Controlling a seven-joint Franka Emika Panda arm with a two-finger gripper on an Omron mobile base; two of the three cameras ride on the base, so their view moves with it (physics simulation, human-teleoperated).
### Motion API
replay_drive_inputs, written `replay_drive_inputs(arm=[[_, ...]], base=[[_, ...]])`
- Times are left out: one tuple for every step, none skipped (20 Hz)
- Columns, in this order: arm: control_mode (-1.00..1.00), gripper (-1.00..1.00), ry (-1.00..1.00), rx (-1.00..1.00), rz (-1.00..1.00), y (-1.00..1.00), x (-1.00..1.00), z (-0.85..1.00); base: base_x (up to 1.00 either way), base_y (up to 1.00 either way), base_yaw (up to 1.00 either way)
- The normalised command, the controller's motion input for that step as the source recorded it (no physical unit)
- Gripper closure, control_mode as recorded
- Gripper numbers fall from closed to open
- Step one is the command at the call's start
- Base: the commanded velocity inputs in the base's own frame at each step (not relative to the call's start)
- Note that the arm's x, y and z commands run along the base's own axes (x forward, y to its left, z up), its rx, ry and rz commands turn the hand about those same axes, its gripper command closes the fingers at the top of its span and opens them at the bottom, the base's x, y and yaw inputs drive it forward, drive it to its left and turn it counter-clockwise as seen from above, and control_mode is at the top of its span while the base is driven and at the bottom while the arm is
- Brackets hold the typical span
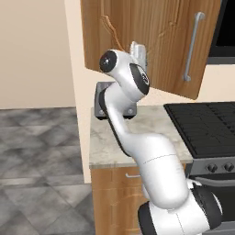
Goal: Close all open cabinet doors.
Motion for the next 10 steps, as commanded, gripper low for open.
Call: replay_drive_inputs(arm=[[-1.00,-1.00,0.00,0.14,0.19,-0.38,0.78,-0.15],[-1.00,-1.00,0.00,0.14,0.21,-0.36,0.78,-0.16],[-1.00,-1.00,0.00,0.14,0.22,-0.35,0.78,-0.18],[-1.00,-1.00,0.00,0.11,0.21,-0.33,0.80,-0.23],[-1.00,-1.00,0.00,0.08,0.21,-0.32,0.82,-0.26],[-1.00,-1.00,0.00,0.07,0.20,-0.32,0.84,-0.26],[-1.00,-1.00,0.00,0.07,0.21,-0.31,0.84,-0.26],[-1.00,-1.00,0.00,0.06,0.21,-0.29,0.85,-0.25],[-1.00,-1.00,0.00,0.05,0.22,-0.25,0.86,-0.25],[-1.00,-1.00,0.00,0.05,0.23,-0.23,0.87,-0.25]], base=[[0.00,0.00,0.00],[0.00,0.00,0.00],[0.00,0.00,0.00],[0.00,0.00,0.00],[0.00,0.00,0.00],[0.00,0.00,0.00],[0.00,0.00,0.00],[0.00,0.00,0.00],[0.00,0.00,0.00],[0.00,0.00,0.00]])
